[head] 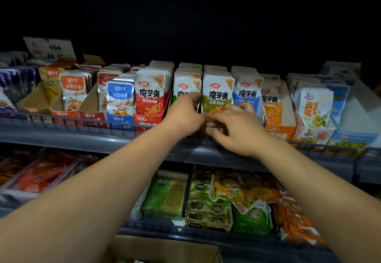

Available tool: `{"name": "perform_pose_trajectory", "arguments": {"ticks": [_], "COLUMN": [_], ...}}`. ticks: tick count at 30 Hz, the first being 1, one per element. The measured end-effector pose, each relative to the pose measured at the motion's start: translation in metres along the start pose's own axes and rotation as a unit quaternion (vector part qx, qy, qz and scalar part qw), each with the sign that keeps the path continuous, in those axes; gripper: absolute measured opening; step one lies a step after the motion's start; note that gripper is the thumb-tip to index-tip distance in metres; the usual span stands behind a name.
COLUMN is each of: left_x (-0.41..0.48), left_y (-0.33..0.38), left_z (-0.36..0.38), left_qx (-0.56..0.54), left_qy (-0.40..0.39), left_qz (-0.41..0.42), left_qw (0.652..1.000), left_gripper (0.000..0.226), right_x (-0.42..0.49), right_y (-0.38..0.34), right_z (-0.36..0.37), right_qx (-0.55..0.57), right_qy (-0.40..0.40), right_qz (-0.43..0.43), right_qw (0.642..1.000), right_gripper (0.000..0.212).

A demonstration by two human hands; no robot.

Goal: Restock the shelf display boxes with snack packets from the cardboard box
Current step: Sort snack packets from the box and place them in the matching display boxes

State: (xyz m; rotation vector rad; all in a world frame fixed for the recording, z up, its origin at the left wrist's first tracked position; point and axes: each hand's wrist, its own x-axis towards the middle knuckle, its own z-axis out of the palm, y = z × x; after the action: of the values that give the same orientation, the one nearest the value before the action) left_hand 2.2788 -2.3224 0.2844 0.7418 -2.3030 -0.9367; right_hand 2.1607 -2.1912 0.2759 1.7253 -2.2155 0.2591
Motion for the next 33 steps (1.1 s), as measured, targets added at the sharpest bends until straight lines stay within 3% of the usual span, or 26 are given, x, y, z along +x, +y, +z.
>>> {"name": "perform_pose_trajectory", "arguments": {"ticks": [9, 14, 19, 22, 25, 28, 31, 33], "left_x": [0.000, -0.004, -0.028, -0.052, -0.097, -0.153, -0.211, -0.244], "left_y": [0.002, -0.001, -0.005, -0.014, -0.046, -0.106, -0.169, -0.205], "left_z": [-0.001, 0.000, -0.008, -0.020, -0.031, -0.027, -0.011, 0.005], "left_qx": [-0.001, 0.006, 0.044, 0.032, 0.014, 0.056, 0.099, 0.098], "left_qy": [-0.002, 0.009, 0.123, 0.149, 0.169, 0.127, 0.057, -0.011], "left_qz": [0.004, 0.026, 0.126, 0.120, 0.078, -0.021, -0.129, -0.201], "left_qw": [1.000, 1.000, 0.983, 0.981, 0.982, 0.990, 0.985, 0.975], "left_gripper": [0.070, 0.065, 0.042, 0.028, 0.016, 0.014, 0.009, 0.006], "right_x": [-0.003, -0.013, -0.035, -0.054, -0.083, -0.119, -0.153, -0.174], "right_y": [0.007, 0.004, -0.014, -0.034, -0.067, -0.102, -0.126, -0.133], "right_z": [0.002, -0.003, -0.002, 0.005, 0.034, 0.087, 0.147, 0.188], "right_qx": [0.039, 0.089, 0.105, 0.157, 0.213, 0.224, 0.258, 0.279], "right_qy": [-0.011, 0.066, 0.140, 0.151, 0.075, -0.044, -0.214, -0.279], "right_qz": [-0.013, -0.010, -0.005, -0.004, -0.022, -0.044, 0.024, 0.084], "right_qw": [0.999, 0.994, 0.985, 0.976, 0.974, 0.973, 0.942, 0.915], "right_gripper": [0.053, 0.047, 0.037, 0.029, 0.024, 0.026, 0.022, 0.019]}}
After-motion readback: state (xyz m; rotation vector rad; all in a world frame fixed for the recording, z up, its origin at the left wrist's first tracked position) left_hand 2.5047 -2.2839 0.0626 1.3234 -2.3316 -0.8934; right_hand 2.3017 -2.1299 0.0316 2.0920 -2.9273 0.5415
